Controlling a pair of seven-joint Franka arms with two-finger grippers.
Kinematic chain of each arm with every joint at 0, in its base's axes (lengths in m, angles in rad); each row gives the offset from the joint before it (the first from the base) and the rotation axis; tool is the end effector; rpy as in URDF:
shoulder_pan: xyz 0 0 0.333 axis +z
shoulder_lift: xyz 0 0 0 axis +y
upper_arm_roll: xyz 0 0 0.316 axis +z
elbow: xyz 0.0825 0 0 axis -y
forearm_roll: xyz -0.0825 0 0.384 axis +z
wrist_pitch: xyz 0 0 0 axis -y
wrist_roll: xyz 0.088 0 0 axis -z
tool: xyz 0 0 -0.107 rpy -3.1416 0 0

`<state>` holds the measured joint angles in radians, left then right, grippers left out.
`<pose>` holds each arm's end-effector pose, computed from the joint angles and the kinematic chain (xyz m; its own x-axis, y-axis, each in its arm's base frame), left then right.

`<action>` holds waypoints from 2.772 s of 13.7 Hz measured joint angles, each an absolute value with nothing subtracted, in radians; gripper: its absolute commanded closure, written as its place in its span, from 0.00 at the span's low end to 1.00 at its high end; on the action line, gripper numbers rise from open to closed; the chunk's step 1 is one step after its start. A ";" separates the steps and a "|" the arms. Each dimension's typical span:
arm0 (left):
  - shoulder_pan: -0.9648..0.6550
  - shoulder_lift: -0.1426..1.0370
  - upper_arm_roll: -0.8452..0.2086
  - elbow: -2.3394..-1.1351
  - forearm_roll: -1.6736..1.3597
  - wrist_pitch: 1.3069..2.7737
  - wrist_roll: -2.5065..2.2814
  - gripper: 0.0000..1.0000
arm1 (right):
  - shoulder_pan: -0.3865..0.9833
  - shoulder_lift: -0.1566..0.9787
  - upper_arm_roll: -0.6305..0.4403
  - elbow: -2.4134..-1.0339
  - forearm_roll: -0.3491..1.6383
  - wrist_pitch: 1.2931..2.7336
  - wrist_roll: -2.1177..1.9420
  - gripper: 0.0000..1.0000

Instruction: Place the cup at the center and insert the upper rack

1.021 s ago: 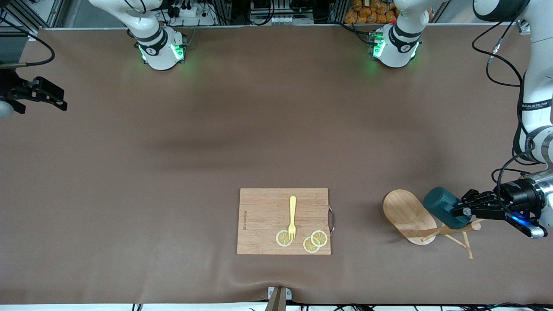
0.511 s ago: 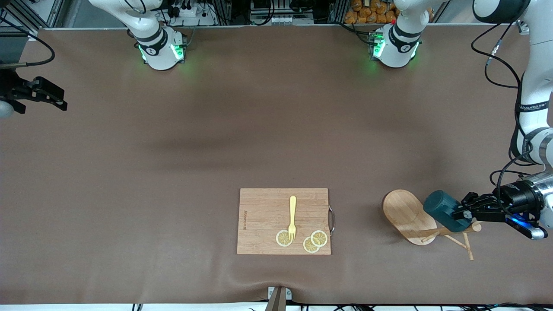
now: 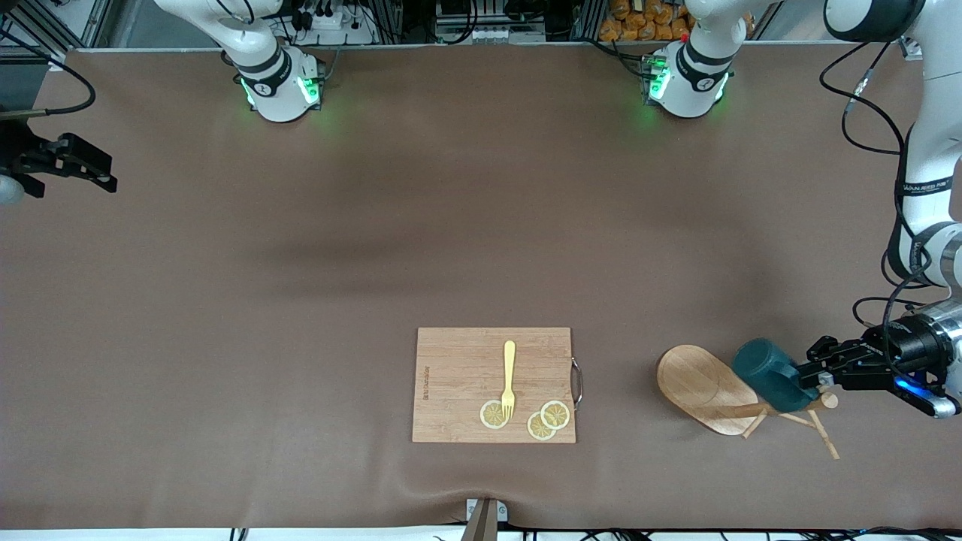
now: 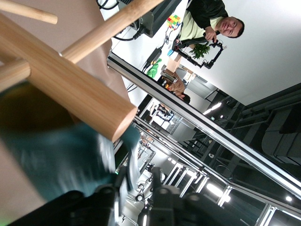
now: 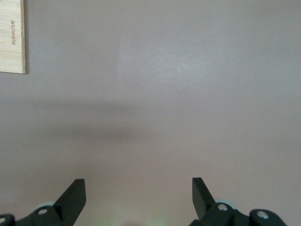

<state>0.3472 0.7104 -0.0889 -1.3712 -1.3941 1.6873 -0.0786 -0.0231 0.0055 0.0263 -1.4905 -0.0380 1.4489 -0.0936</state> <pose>0.7206 0.1093 0.3463 0.7777 0.3242 -0.5386 0.5584 0.0372 0.8287 0.5439 -0.0027 0.6486 0.9945 0.0920 -0.0503 0.0937 -0.9950 0.0332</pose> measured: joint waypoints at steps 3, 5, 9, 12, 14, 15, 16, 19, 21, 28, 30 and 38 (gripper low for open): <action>0.347 0.710 -0.089 -1.367 -1.394 1.687 -0.079 0.00 | -0.023 0.006 0.026 -1.491 -0.038 1.449 -0.094 0.00; 0.348 0.710 -0.089 -1.361 -1.391 1.687 -0.079 0.00 | -0.023 0.006 0.026 -1.491 -0.038 1.448 -0.094 0.00; 0.349 0.693 -0.089 -1.347 -1.280 1.687 -0.079 0.00 | -0.023 0.006 0.026 -1.491 -0.038 1.448 -0.094 0.00; 0.348 0.651 -0.091 -1.346 -1.203 1.685 -0.080 0.00 | -0.023 0.006 0.026 -1.491 -0.038 1.448 -0.094 0.00; 0.347 0.613 -0.097 -1.345 -1.125 1.685 -0.092 0.00 | -0.023 0.006 0.026 -1.491 -0.038 1.448 -0.094 0.00; 0.345 0.592 -0.101 -1.345 -1.086 1.684 -0.106 0.00 | -0.023 0.006 0.026 -1.491 -0.038 1.448 -0.094 0.00; 0.343 0.571 -0.103 -1.345 -1.052 1.680 -0.119 0.00 | -0.023 0.006 0.026 -1.491 -0.038 1.447 -0.094 0.00; 0.339 0.500 -0.120 -1.343 -0.847 1.651 -0.125 0.00 | -0.023 0.006 0.026 -1.491 -0.038 1.447 -0.094 0.00; 0.315 0.446 -0.164 -1.342 -0.624 1.656 -0.126 0.00 | -0.023 0.005 0.027 -1.491 -0.038 1.447 -0.094 0.00; 0.259 0.322 -0.319 -1.348 -0.099 1.683 -0.144 0.00 | -0.023 0.005 0.026 -1.491 -0.038 1.442 -0.094 0.00; 0.262 0.309 -0.356 -1.357 0.007 1.681 -0.143 0.00 | -0.023 0.005 0.026 -1.491 -0.038 1.442 -0.094 0.00; 0.261 0.214 -0.401 -1.399 0.084 1.572 -0.144 0.00 | -0.023 0.005 0.026 -1.491 -0.038 1.444 -0.094 0.00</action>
